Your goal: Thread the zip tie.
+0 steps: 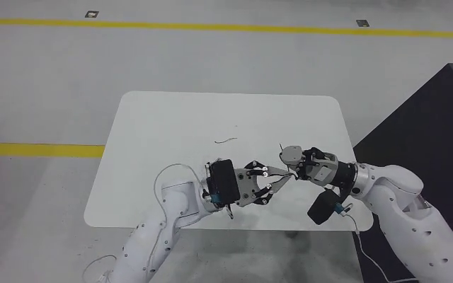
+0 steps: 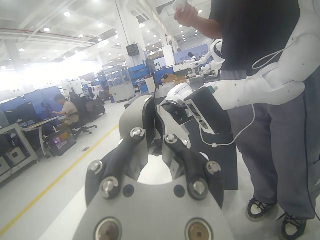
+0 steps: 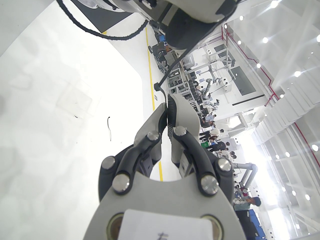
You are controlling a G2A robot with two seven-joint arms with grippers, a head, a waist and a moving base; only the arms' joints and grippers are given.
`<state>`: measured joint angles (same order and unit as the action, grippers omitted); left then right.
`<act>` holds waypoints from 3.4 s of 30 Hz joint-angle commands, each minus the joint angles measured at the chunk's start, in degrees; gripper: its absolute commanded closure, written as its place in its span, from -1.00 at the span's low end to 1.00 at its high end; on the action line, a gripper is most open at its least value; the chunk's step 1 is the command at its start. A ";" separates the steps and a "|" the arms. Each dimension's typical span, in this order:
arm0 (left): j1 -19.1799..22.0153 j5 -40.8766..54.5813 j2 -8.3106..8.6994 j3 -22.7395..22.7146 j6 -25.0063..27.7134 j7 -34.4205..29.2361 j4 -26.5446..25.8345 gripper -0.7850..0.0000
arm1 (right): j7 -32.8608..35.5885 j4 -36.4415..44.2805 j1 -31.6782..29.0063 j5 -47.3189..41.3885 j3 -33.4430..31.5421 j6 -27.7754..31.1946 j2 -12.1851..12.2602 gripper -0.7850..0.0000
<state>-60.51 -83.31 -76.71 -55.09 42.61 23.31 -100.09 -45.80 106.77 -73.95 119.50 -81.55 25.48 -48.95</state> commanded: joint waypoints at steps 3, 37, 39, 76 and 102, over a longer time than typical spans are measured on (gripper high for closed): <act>0.08 -3.75 0.18 0.34 -1.04 0.75 0.18 1.00 | -0.42 -0.34 0.15 -0.39 0.00 0.43 0.05 1.00; 1.13 -4.13 0.69 1.07 -2.06 0.32 1.86 0.16 | 0.61 0.61 -0.43 0.74 -0.47 -0.37 0.42 1.00; 1.24 -3.92 0.70 1.07 -2.08 0.29 1.83 0.18 | 0.67 0.74 -0.43 0.75 -0.46 -0.44 0.43 1.00; -1.86 14.70 1.42 -3.00 -2.95 -27.52 -1.70 -1.00 | 1.07 1.75 -0.57 1.55 -0.80 -4.03 0.36 1.00; -2.18 34.37 1.62 -3.80 -8.81 -41.78 -2.65 0.11 | 6.35 4.59 -3.28 8.80 -0.81 -9.55 0.24 1.00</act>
<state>-62.54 -49.17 -75.13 -58.87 33.80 -18.22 -102.67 -39.45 111.36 -77.22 128.31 -82.36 15.93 -48.71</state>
